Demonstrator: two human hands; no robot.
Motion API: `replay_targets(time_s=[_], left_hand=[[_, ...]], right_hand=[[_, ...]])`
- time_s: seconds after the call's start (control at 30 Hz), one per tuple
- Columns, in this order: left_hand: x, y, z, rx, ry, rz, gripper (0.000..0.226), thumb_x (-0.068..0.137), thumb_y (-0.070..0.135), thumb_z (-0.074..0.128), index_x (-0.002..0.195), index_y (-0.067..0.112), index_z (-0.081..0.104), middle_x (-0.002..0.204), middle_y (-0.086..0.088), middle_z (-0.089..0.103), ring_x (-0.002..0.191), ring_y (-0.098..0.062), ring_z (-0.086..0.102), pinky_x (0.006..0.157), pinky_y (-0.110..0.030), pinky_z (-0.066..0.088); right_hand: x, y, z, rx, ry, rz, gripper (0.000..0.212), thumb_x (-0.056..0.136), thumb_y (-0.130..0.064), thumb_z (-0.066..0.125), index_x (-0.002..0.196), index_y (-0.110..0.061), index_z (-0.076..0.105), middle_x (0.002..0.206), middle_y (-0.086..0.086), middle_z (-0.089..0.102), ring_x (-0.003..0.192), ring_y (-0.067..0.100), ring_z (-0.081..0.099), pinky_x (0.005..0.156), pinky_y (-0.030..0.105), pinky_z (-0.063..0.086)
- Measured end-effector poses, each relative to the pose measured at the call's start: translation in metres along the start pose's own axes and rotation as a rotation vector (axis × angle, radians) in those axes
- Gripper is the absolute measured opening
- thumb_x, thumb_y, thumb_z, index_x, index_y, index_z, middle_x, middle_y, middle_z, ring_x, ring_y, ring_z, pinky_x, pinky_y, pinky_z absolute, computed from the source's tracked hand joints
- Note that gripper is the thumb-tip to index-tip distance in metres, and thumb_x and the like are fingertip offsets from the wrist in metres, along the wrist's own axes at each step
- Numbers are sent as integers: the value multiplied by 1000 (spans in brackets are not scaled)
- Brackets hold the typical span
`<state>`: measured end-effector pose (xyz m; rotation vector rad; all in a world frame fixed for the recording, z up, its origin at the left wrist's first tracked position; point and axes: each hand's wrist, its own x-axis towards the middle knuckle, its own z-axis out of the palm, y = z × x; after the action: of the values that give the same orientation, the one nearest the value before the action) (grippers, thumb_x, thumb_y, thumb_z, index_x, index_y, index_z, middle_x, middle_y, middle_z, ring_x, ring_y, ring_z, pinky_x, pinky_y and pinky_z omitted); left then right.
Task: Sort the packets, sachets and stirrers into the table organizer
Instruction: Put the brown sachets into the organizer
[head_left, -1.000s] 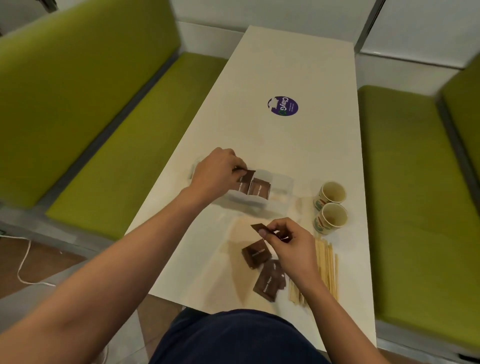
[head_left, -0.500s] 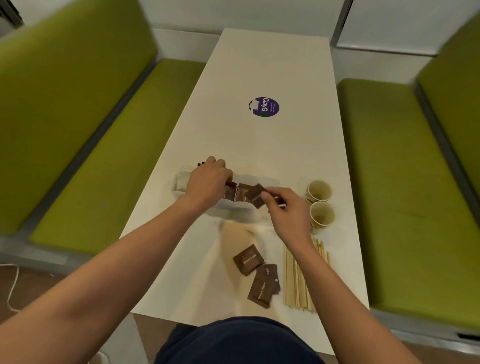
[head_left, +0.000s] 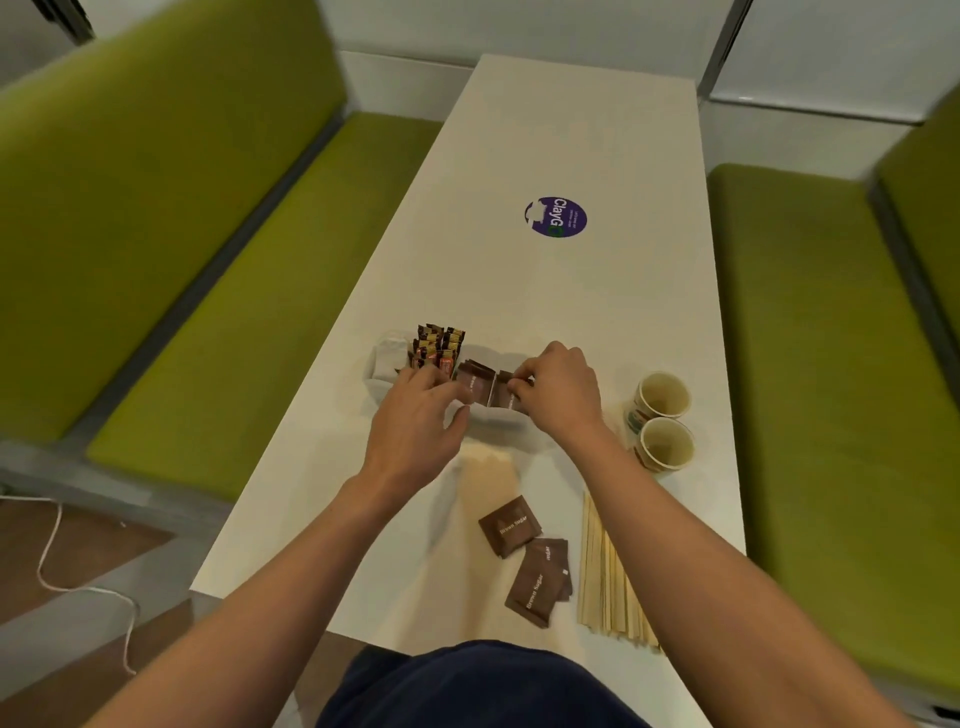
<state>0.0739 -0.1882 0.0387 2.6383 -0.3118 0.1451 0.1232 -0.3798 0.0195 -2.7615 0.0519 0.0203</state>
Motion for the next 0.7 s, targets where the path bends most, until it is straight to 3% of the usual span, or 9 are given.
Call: replay_targets(time_s=[0.1,0.2,0.3,0.4,0.57,0.7], left_hand=[[-13,1,5,-13,-26,6,18,93,27,65,109,26,73,103,7,57,104,-17,49,78,-26,41],[-26,4,10,-42,-104,29,18,94,27,64,111,27,71,108,9,58,107,-13,49,79,-24,40],[-35,7,19,-55,-223,68,22,94,31,63,115,30,68,112,9,57,111,-12,50,85,-31,48],[-40,11,27,-65,-382,131,33,94,29,61,128,30,63,120,9,55,117,-13,49,91,-36,50],[-49,20,41,8,-605,282,50,100,24,51,149,26,43,150,4,39,134,-18,41,102,-41,47],[-56,21,48,141,-657,329,61,97,27,58,154,24,35,151,2,36,130,-22,41,100,-41,48]], right_hand=[[-7,1,2,-40,64,-24,21,96,-35,65,112,-26,76,110,3,61,106,27,53,83,38,44],[-26,3,-2,77,122,-40,25,96,-35,64,117,-25,74,108,-1,61,105,24,52,85,36,45],[-62,9,-8,273,163,-33,18,98,-36,63,109,-28,75,98,-10,55,100,14,49,81,28,40],[-103,18,-5,294,138,-11,17,98,-34,65,109,-27,75,95,-13,53,99,11,49,79,24,35],[-155,37,5,117,-167,47,34,96,-44,60,127,-32,69,117,-10,60,113,13,48,92,32,45],[-178,38,7,-20,-377,21,61,85,-62,63,141,-37,55,133,-8,50,122,19,41,100,41,41]])
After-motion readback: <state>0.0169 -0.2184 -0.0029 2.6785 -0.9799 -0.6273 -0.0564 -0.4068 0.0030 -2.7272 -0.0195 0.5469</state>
